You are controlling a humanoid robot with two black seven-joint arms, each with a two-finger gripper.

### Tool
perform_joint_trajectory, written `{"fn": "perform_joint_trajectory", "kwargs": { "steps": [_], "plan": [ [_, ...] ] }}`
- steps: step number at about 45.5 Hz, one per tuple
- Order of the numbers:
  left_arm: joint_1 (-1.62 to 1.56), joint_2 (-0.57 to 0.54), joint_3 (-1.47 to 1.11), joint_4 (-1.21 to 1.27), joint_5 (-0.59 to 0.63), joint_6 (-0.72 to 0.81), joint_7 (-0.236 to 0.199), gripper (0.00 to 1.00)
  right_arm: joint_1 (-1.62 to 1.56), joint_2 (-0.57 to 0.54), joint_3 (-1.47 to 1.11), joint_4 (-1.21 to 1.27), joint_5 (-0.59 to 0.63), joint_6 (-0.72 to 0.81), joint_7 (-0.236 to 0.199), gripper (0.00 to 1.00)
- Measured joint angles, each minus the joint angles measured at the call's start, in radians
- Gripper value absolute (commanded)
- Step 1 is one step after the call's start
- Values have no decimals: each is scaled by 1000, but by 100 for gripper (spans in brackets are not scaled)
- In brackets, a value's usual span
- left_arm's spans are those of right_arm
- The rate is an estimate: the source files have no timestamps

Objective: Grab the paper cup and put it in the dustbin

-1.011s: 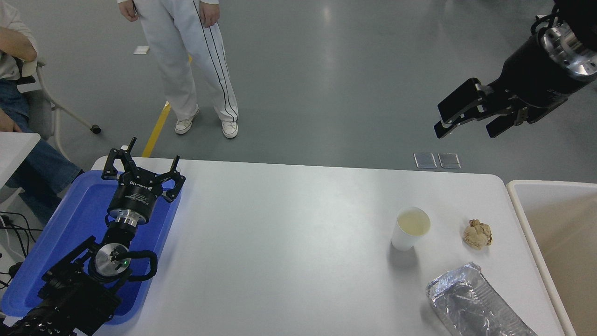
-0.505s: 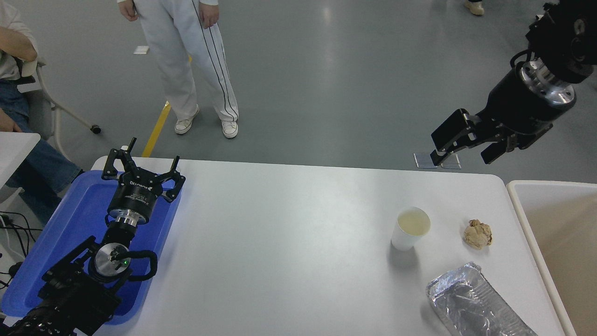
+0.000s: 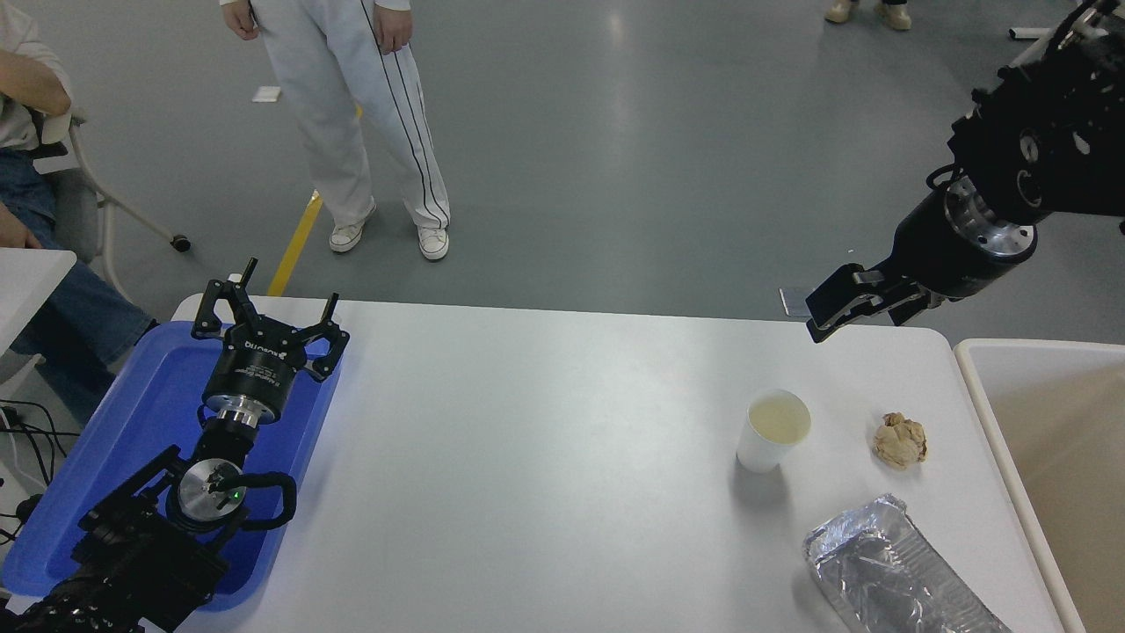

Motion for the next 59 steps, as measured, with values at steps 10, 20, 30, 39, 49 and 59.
{"fn": "perform_joint_trajectory", "kwargs": {
  "steps": [10,20,30,39,49,59],
  "plan": [
    [0,0,0,0,0,-1,0,100,-120,0,66,-51,20,-63,-105,91],
    [-1,0,0,0,0,-1,0,100,-238,-1,107,-119,33,-97,-162,89],
    [-1,0,0,0,1,-1,1,100,-366,-1,148,-196,51,-112,-181,89],
    [-1,0,0,0,1,-1,1,100,-469,2,179,-281,73,-116,-193,88],
    [-1,0,0,0,1,-1,1,100,-567,5,197,-373,81,-117,-204,88],
    [-1,0,0,0,1,-1,1,100,-641,22,215,-450,84,-118,-209,86]
  ]
}}
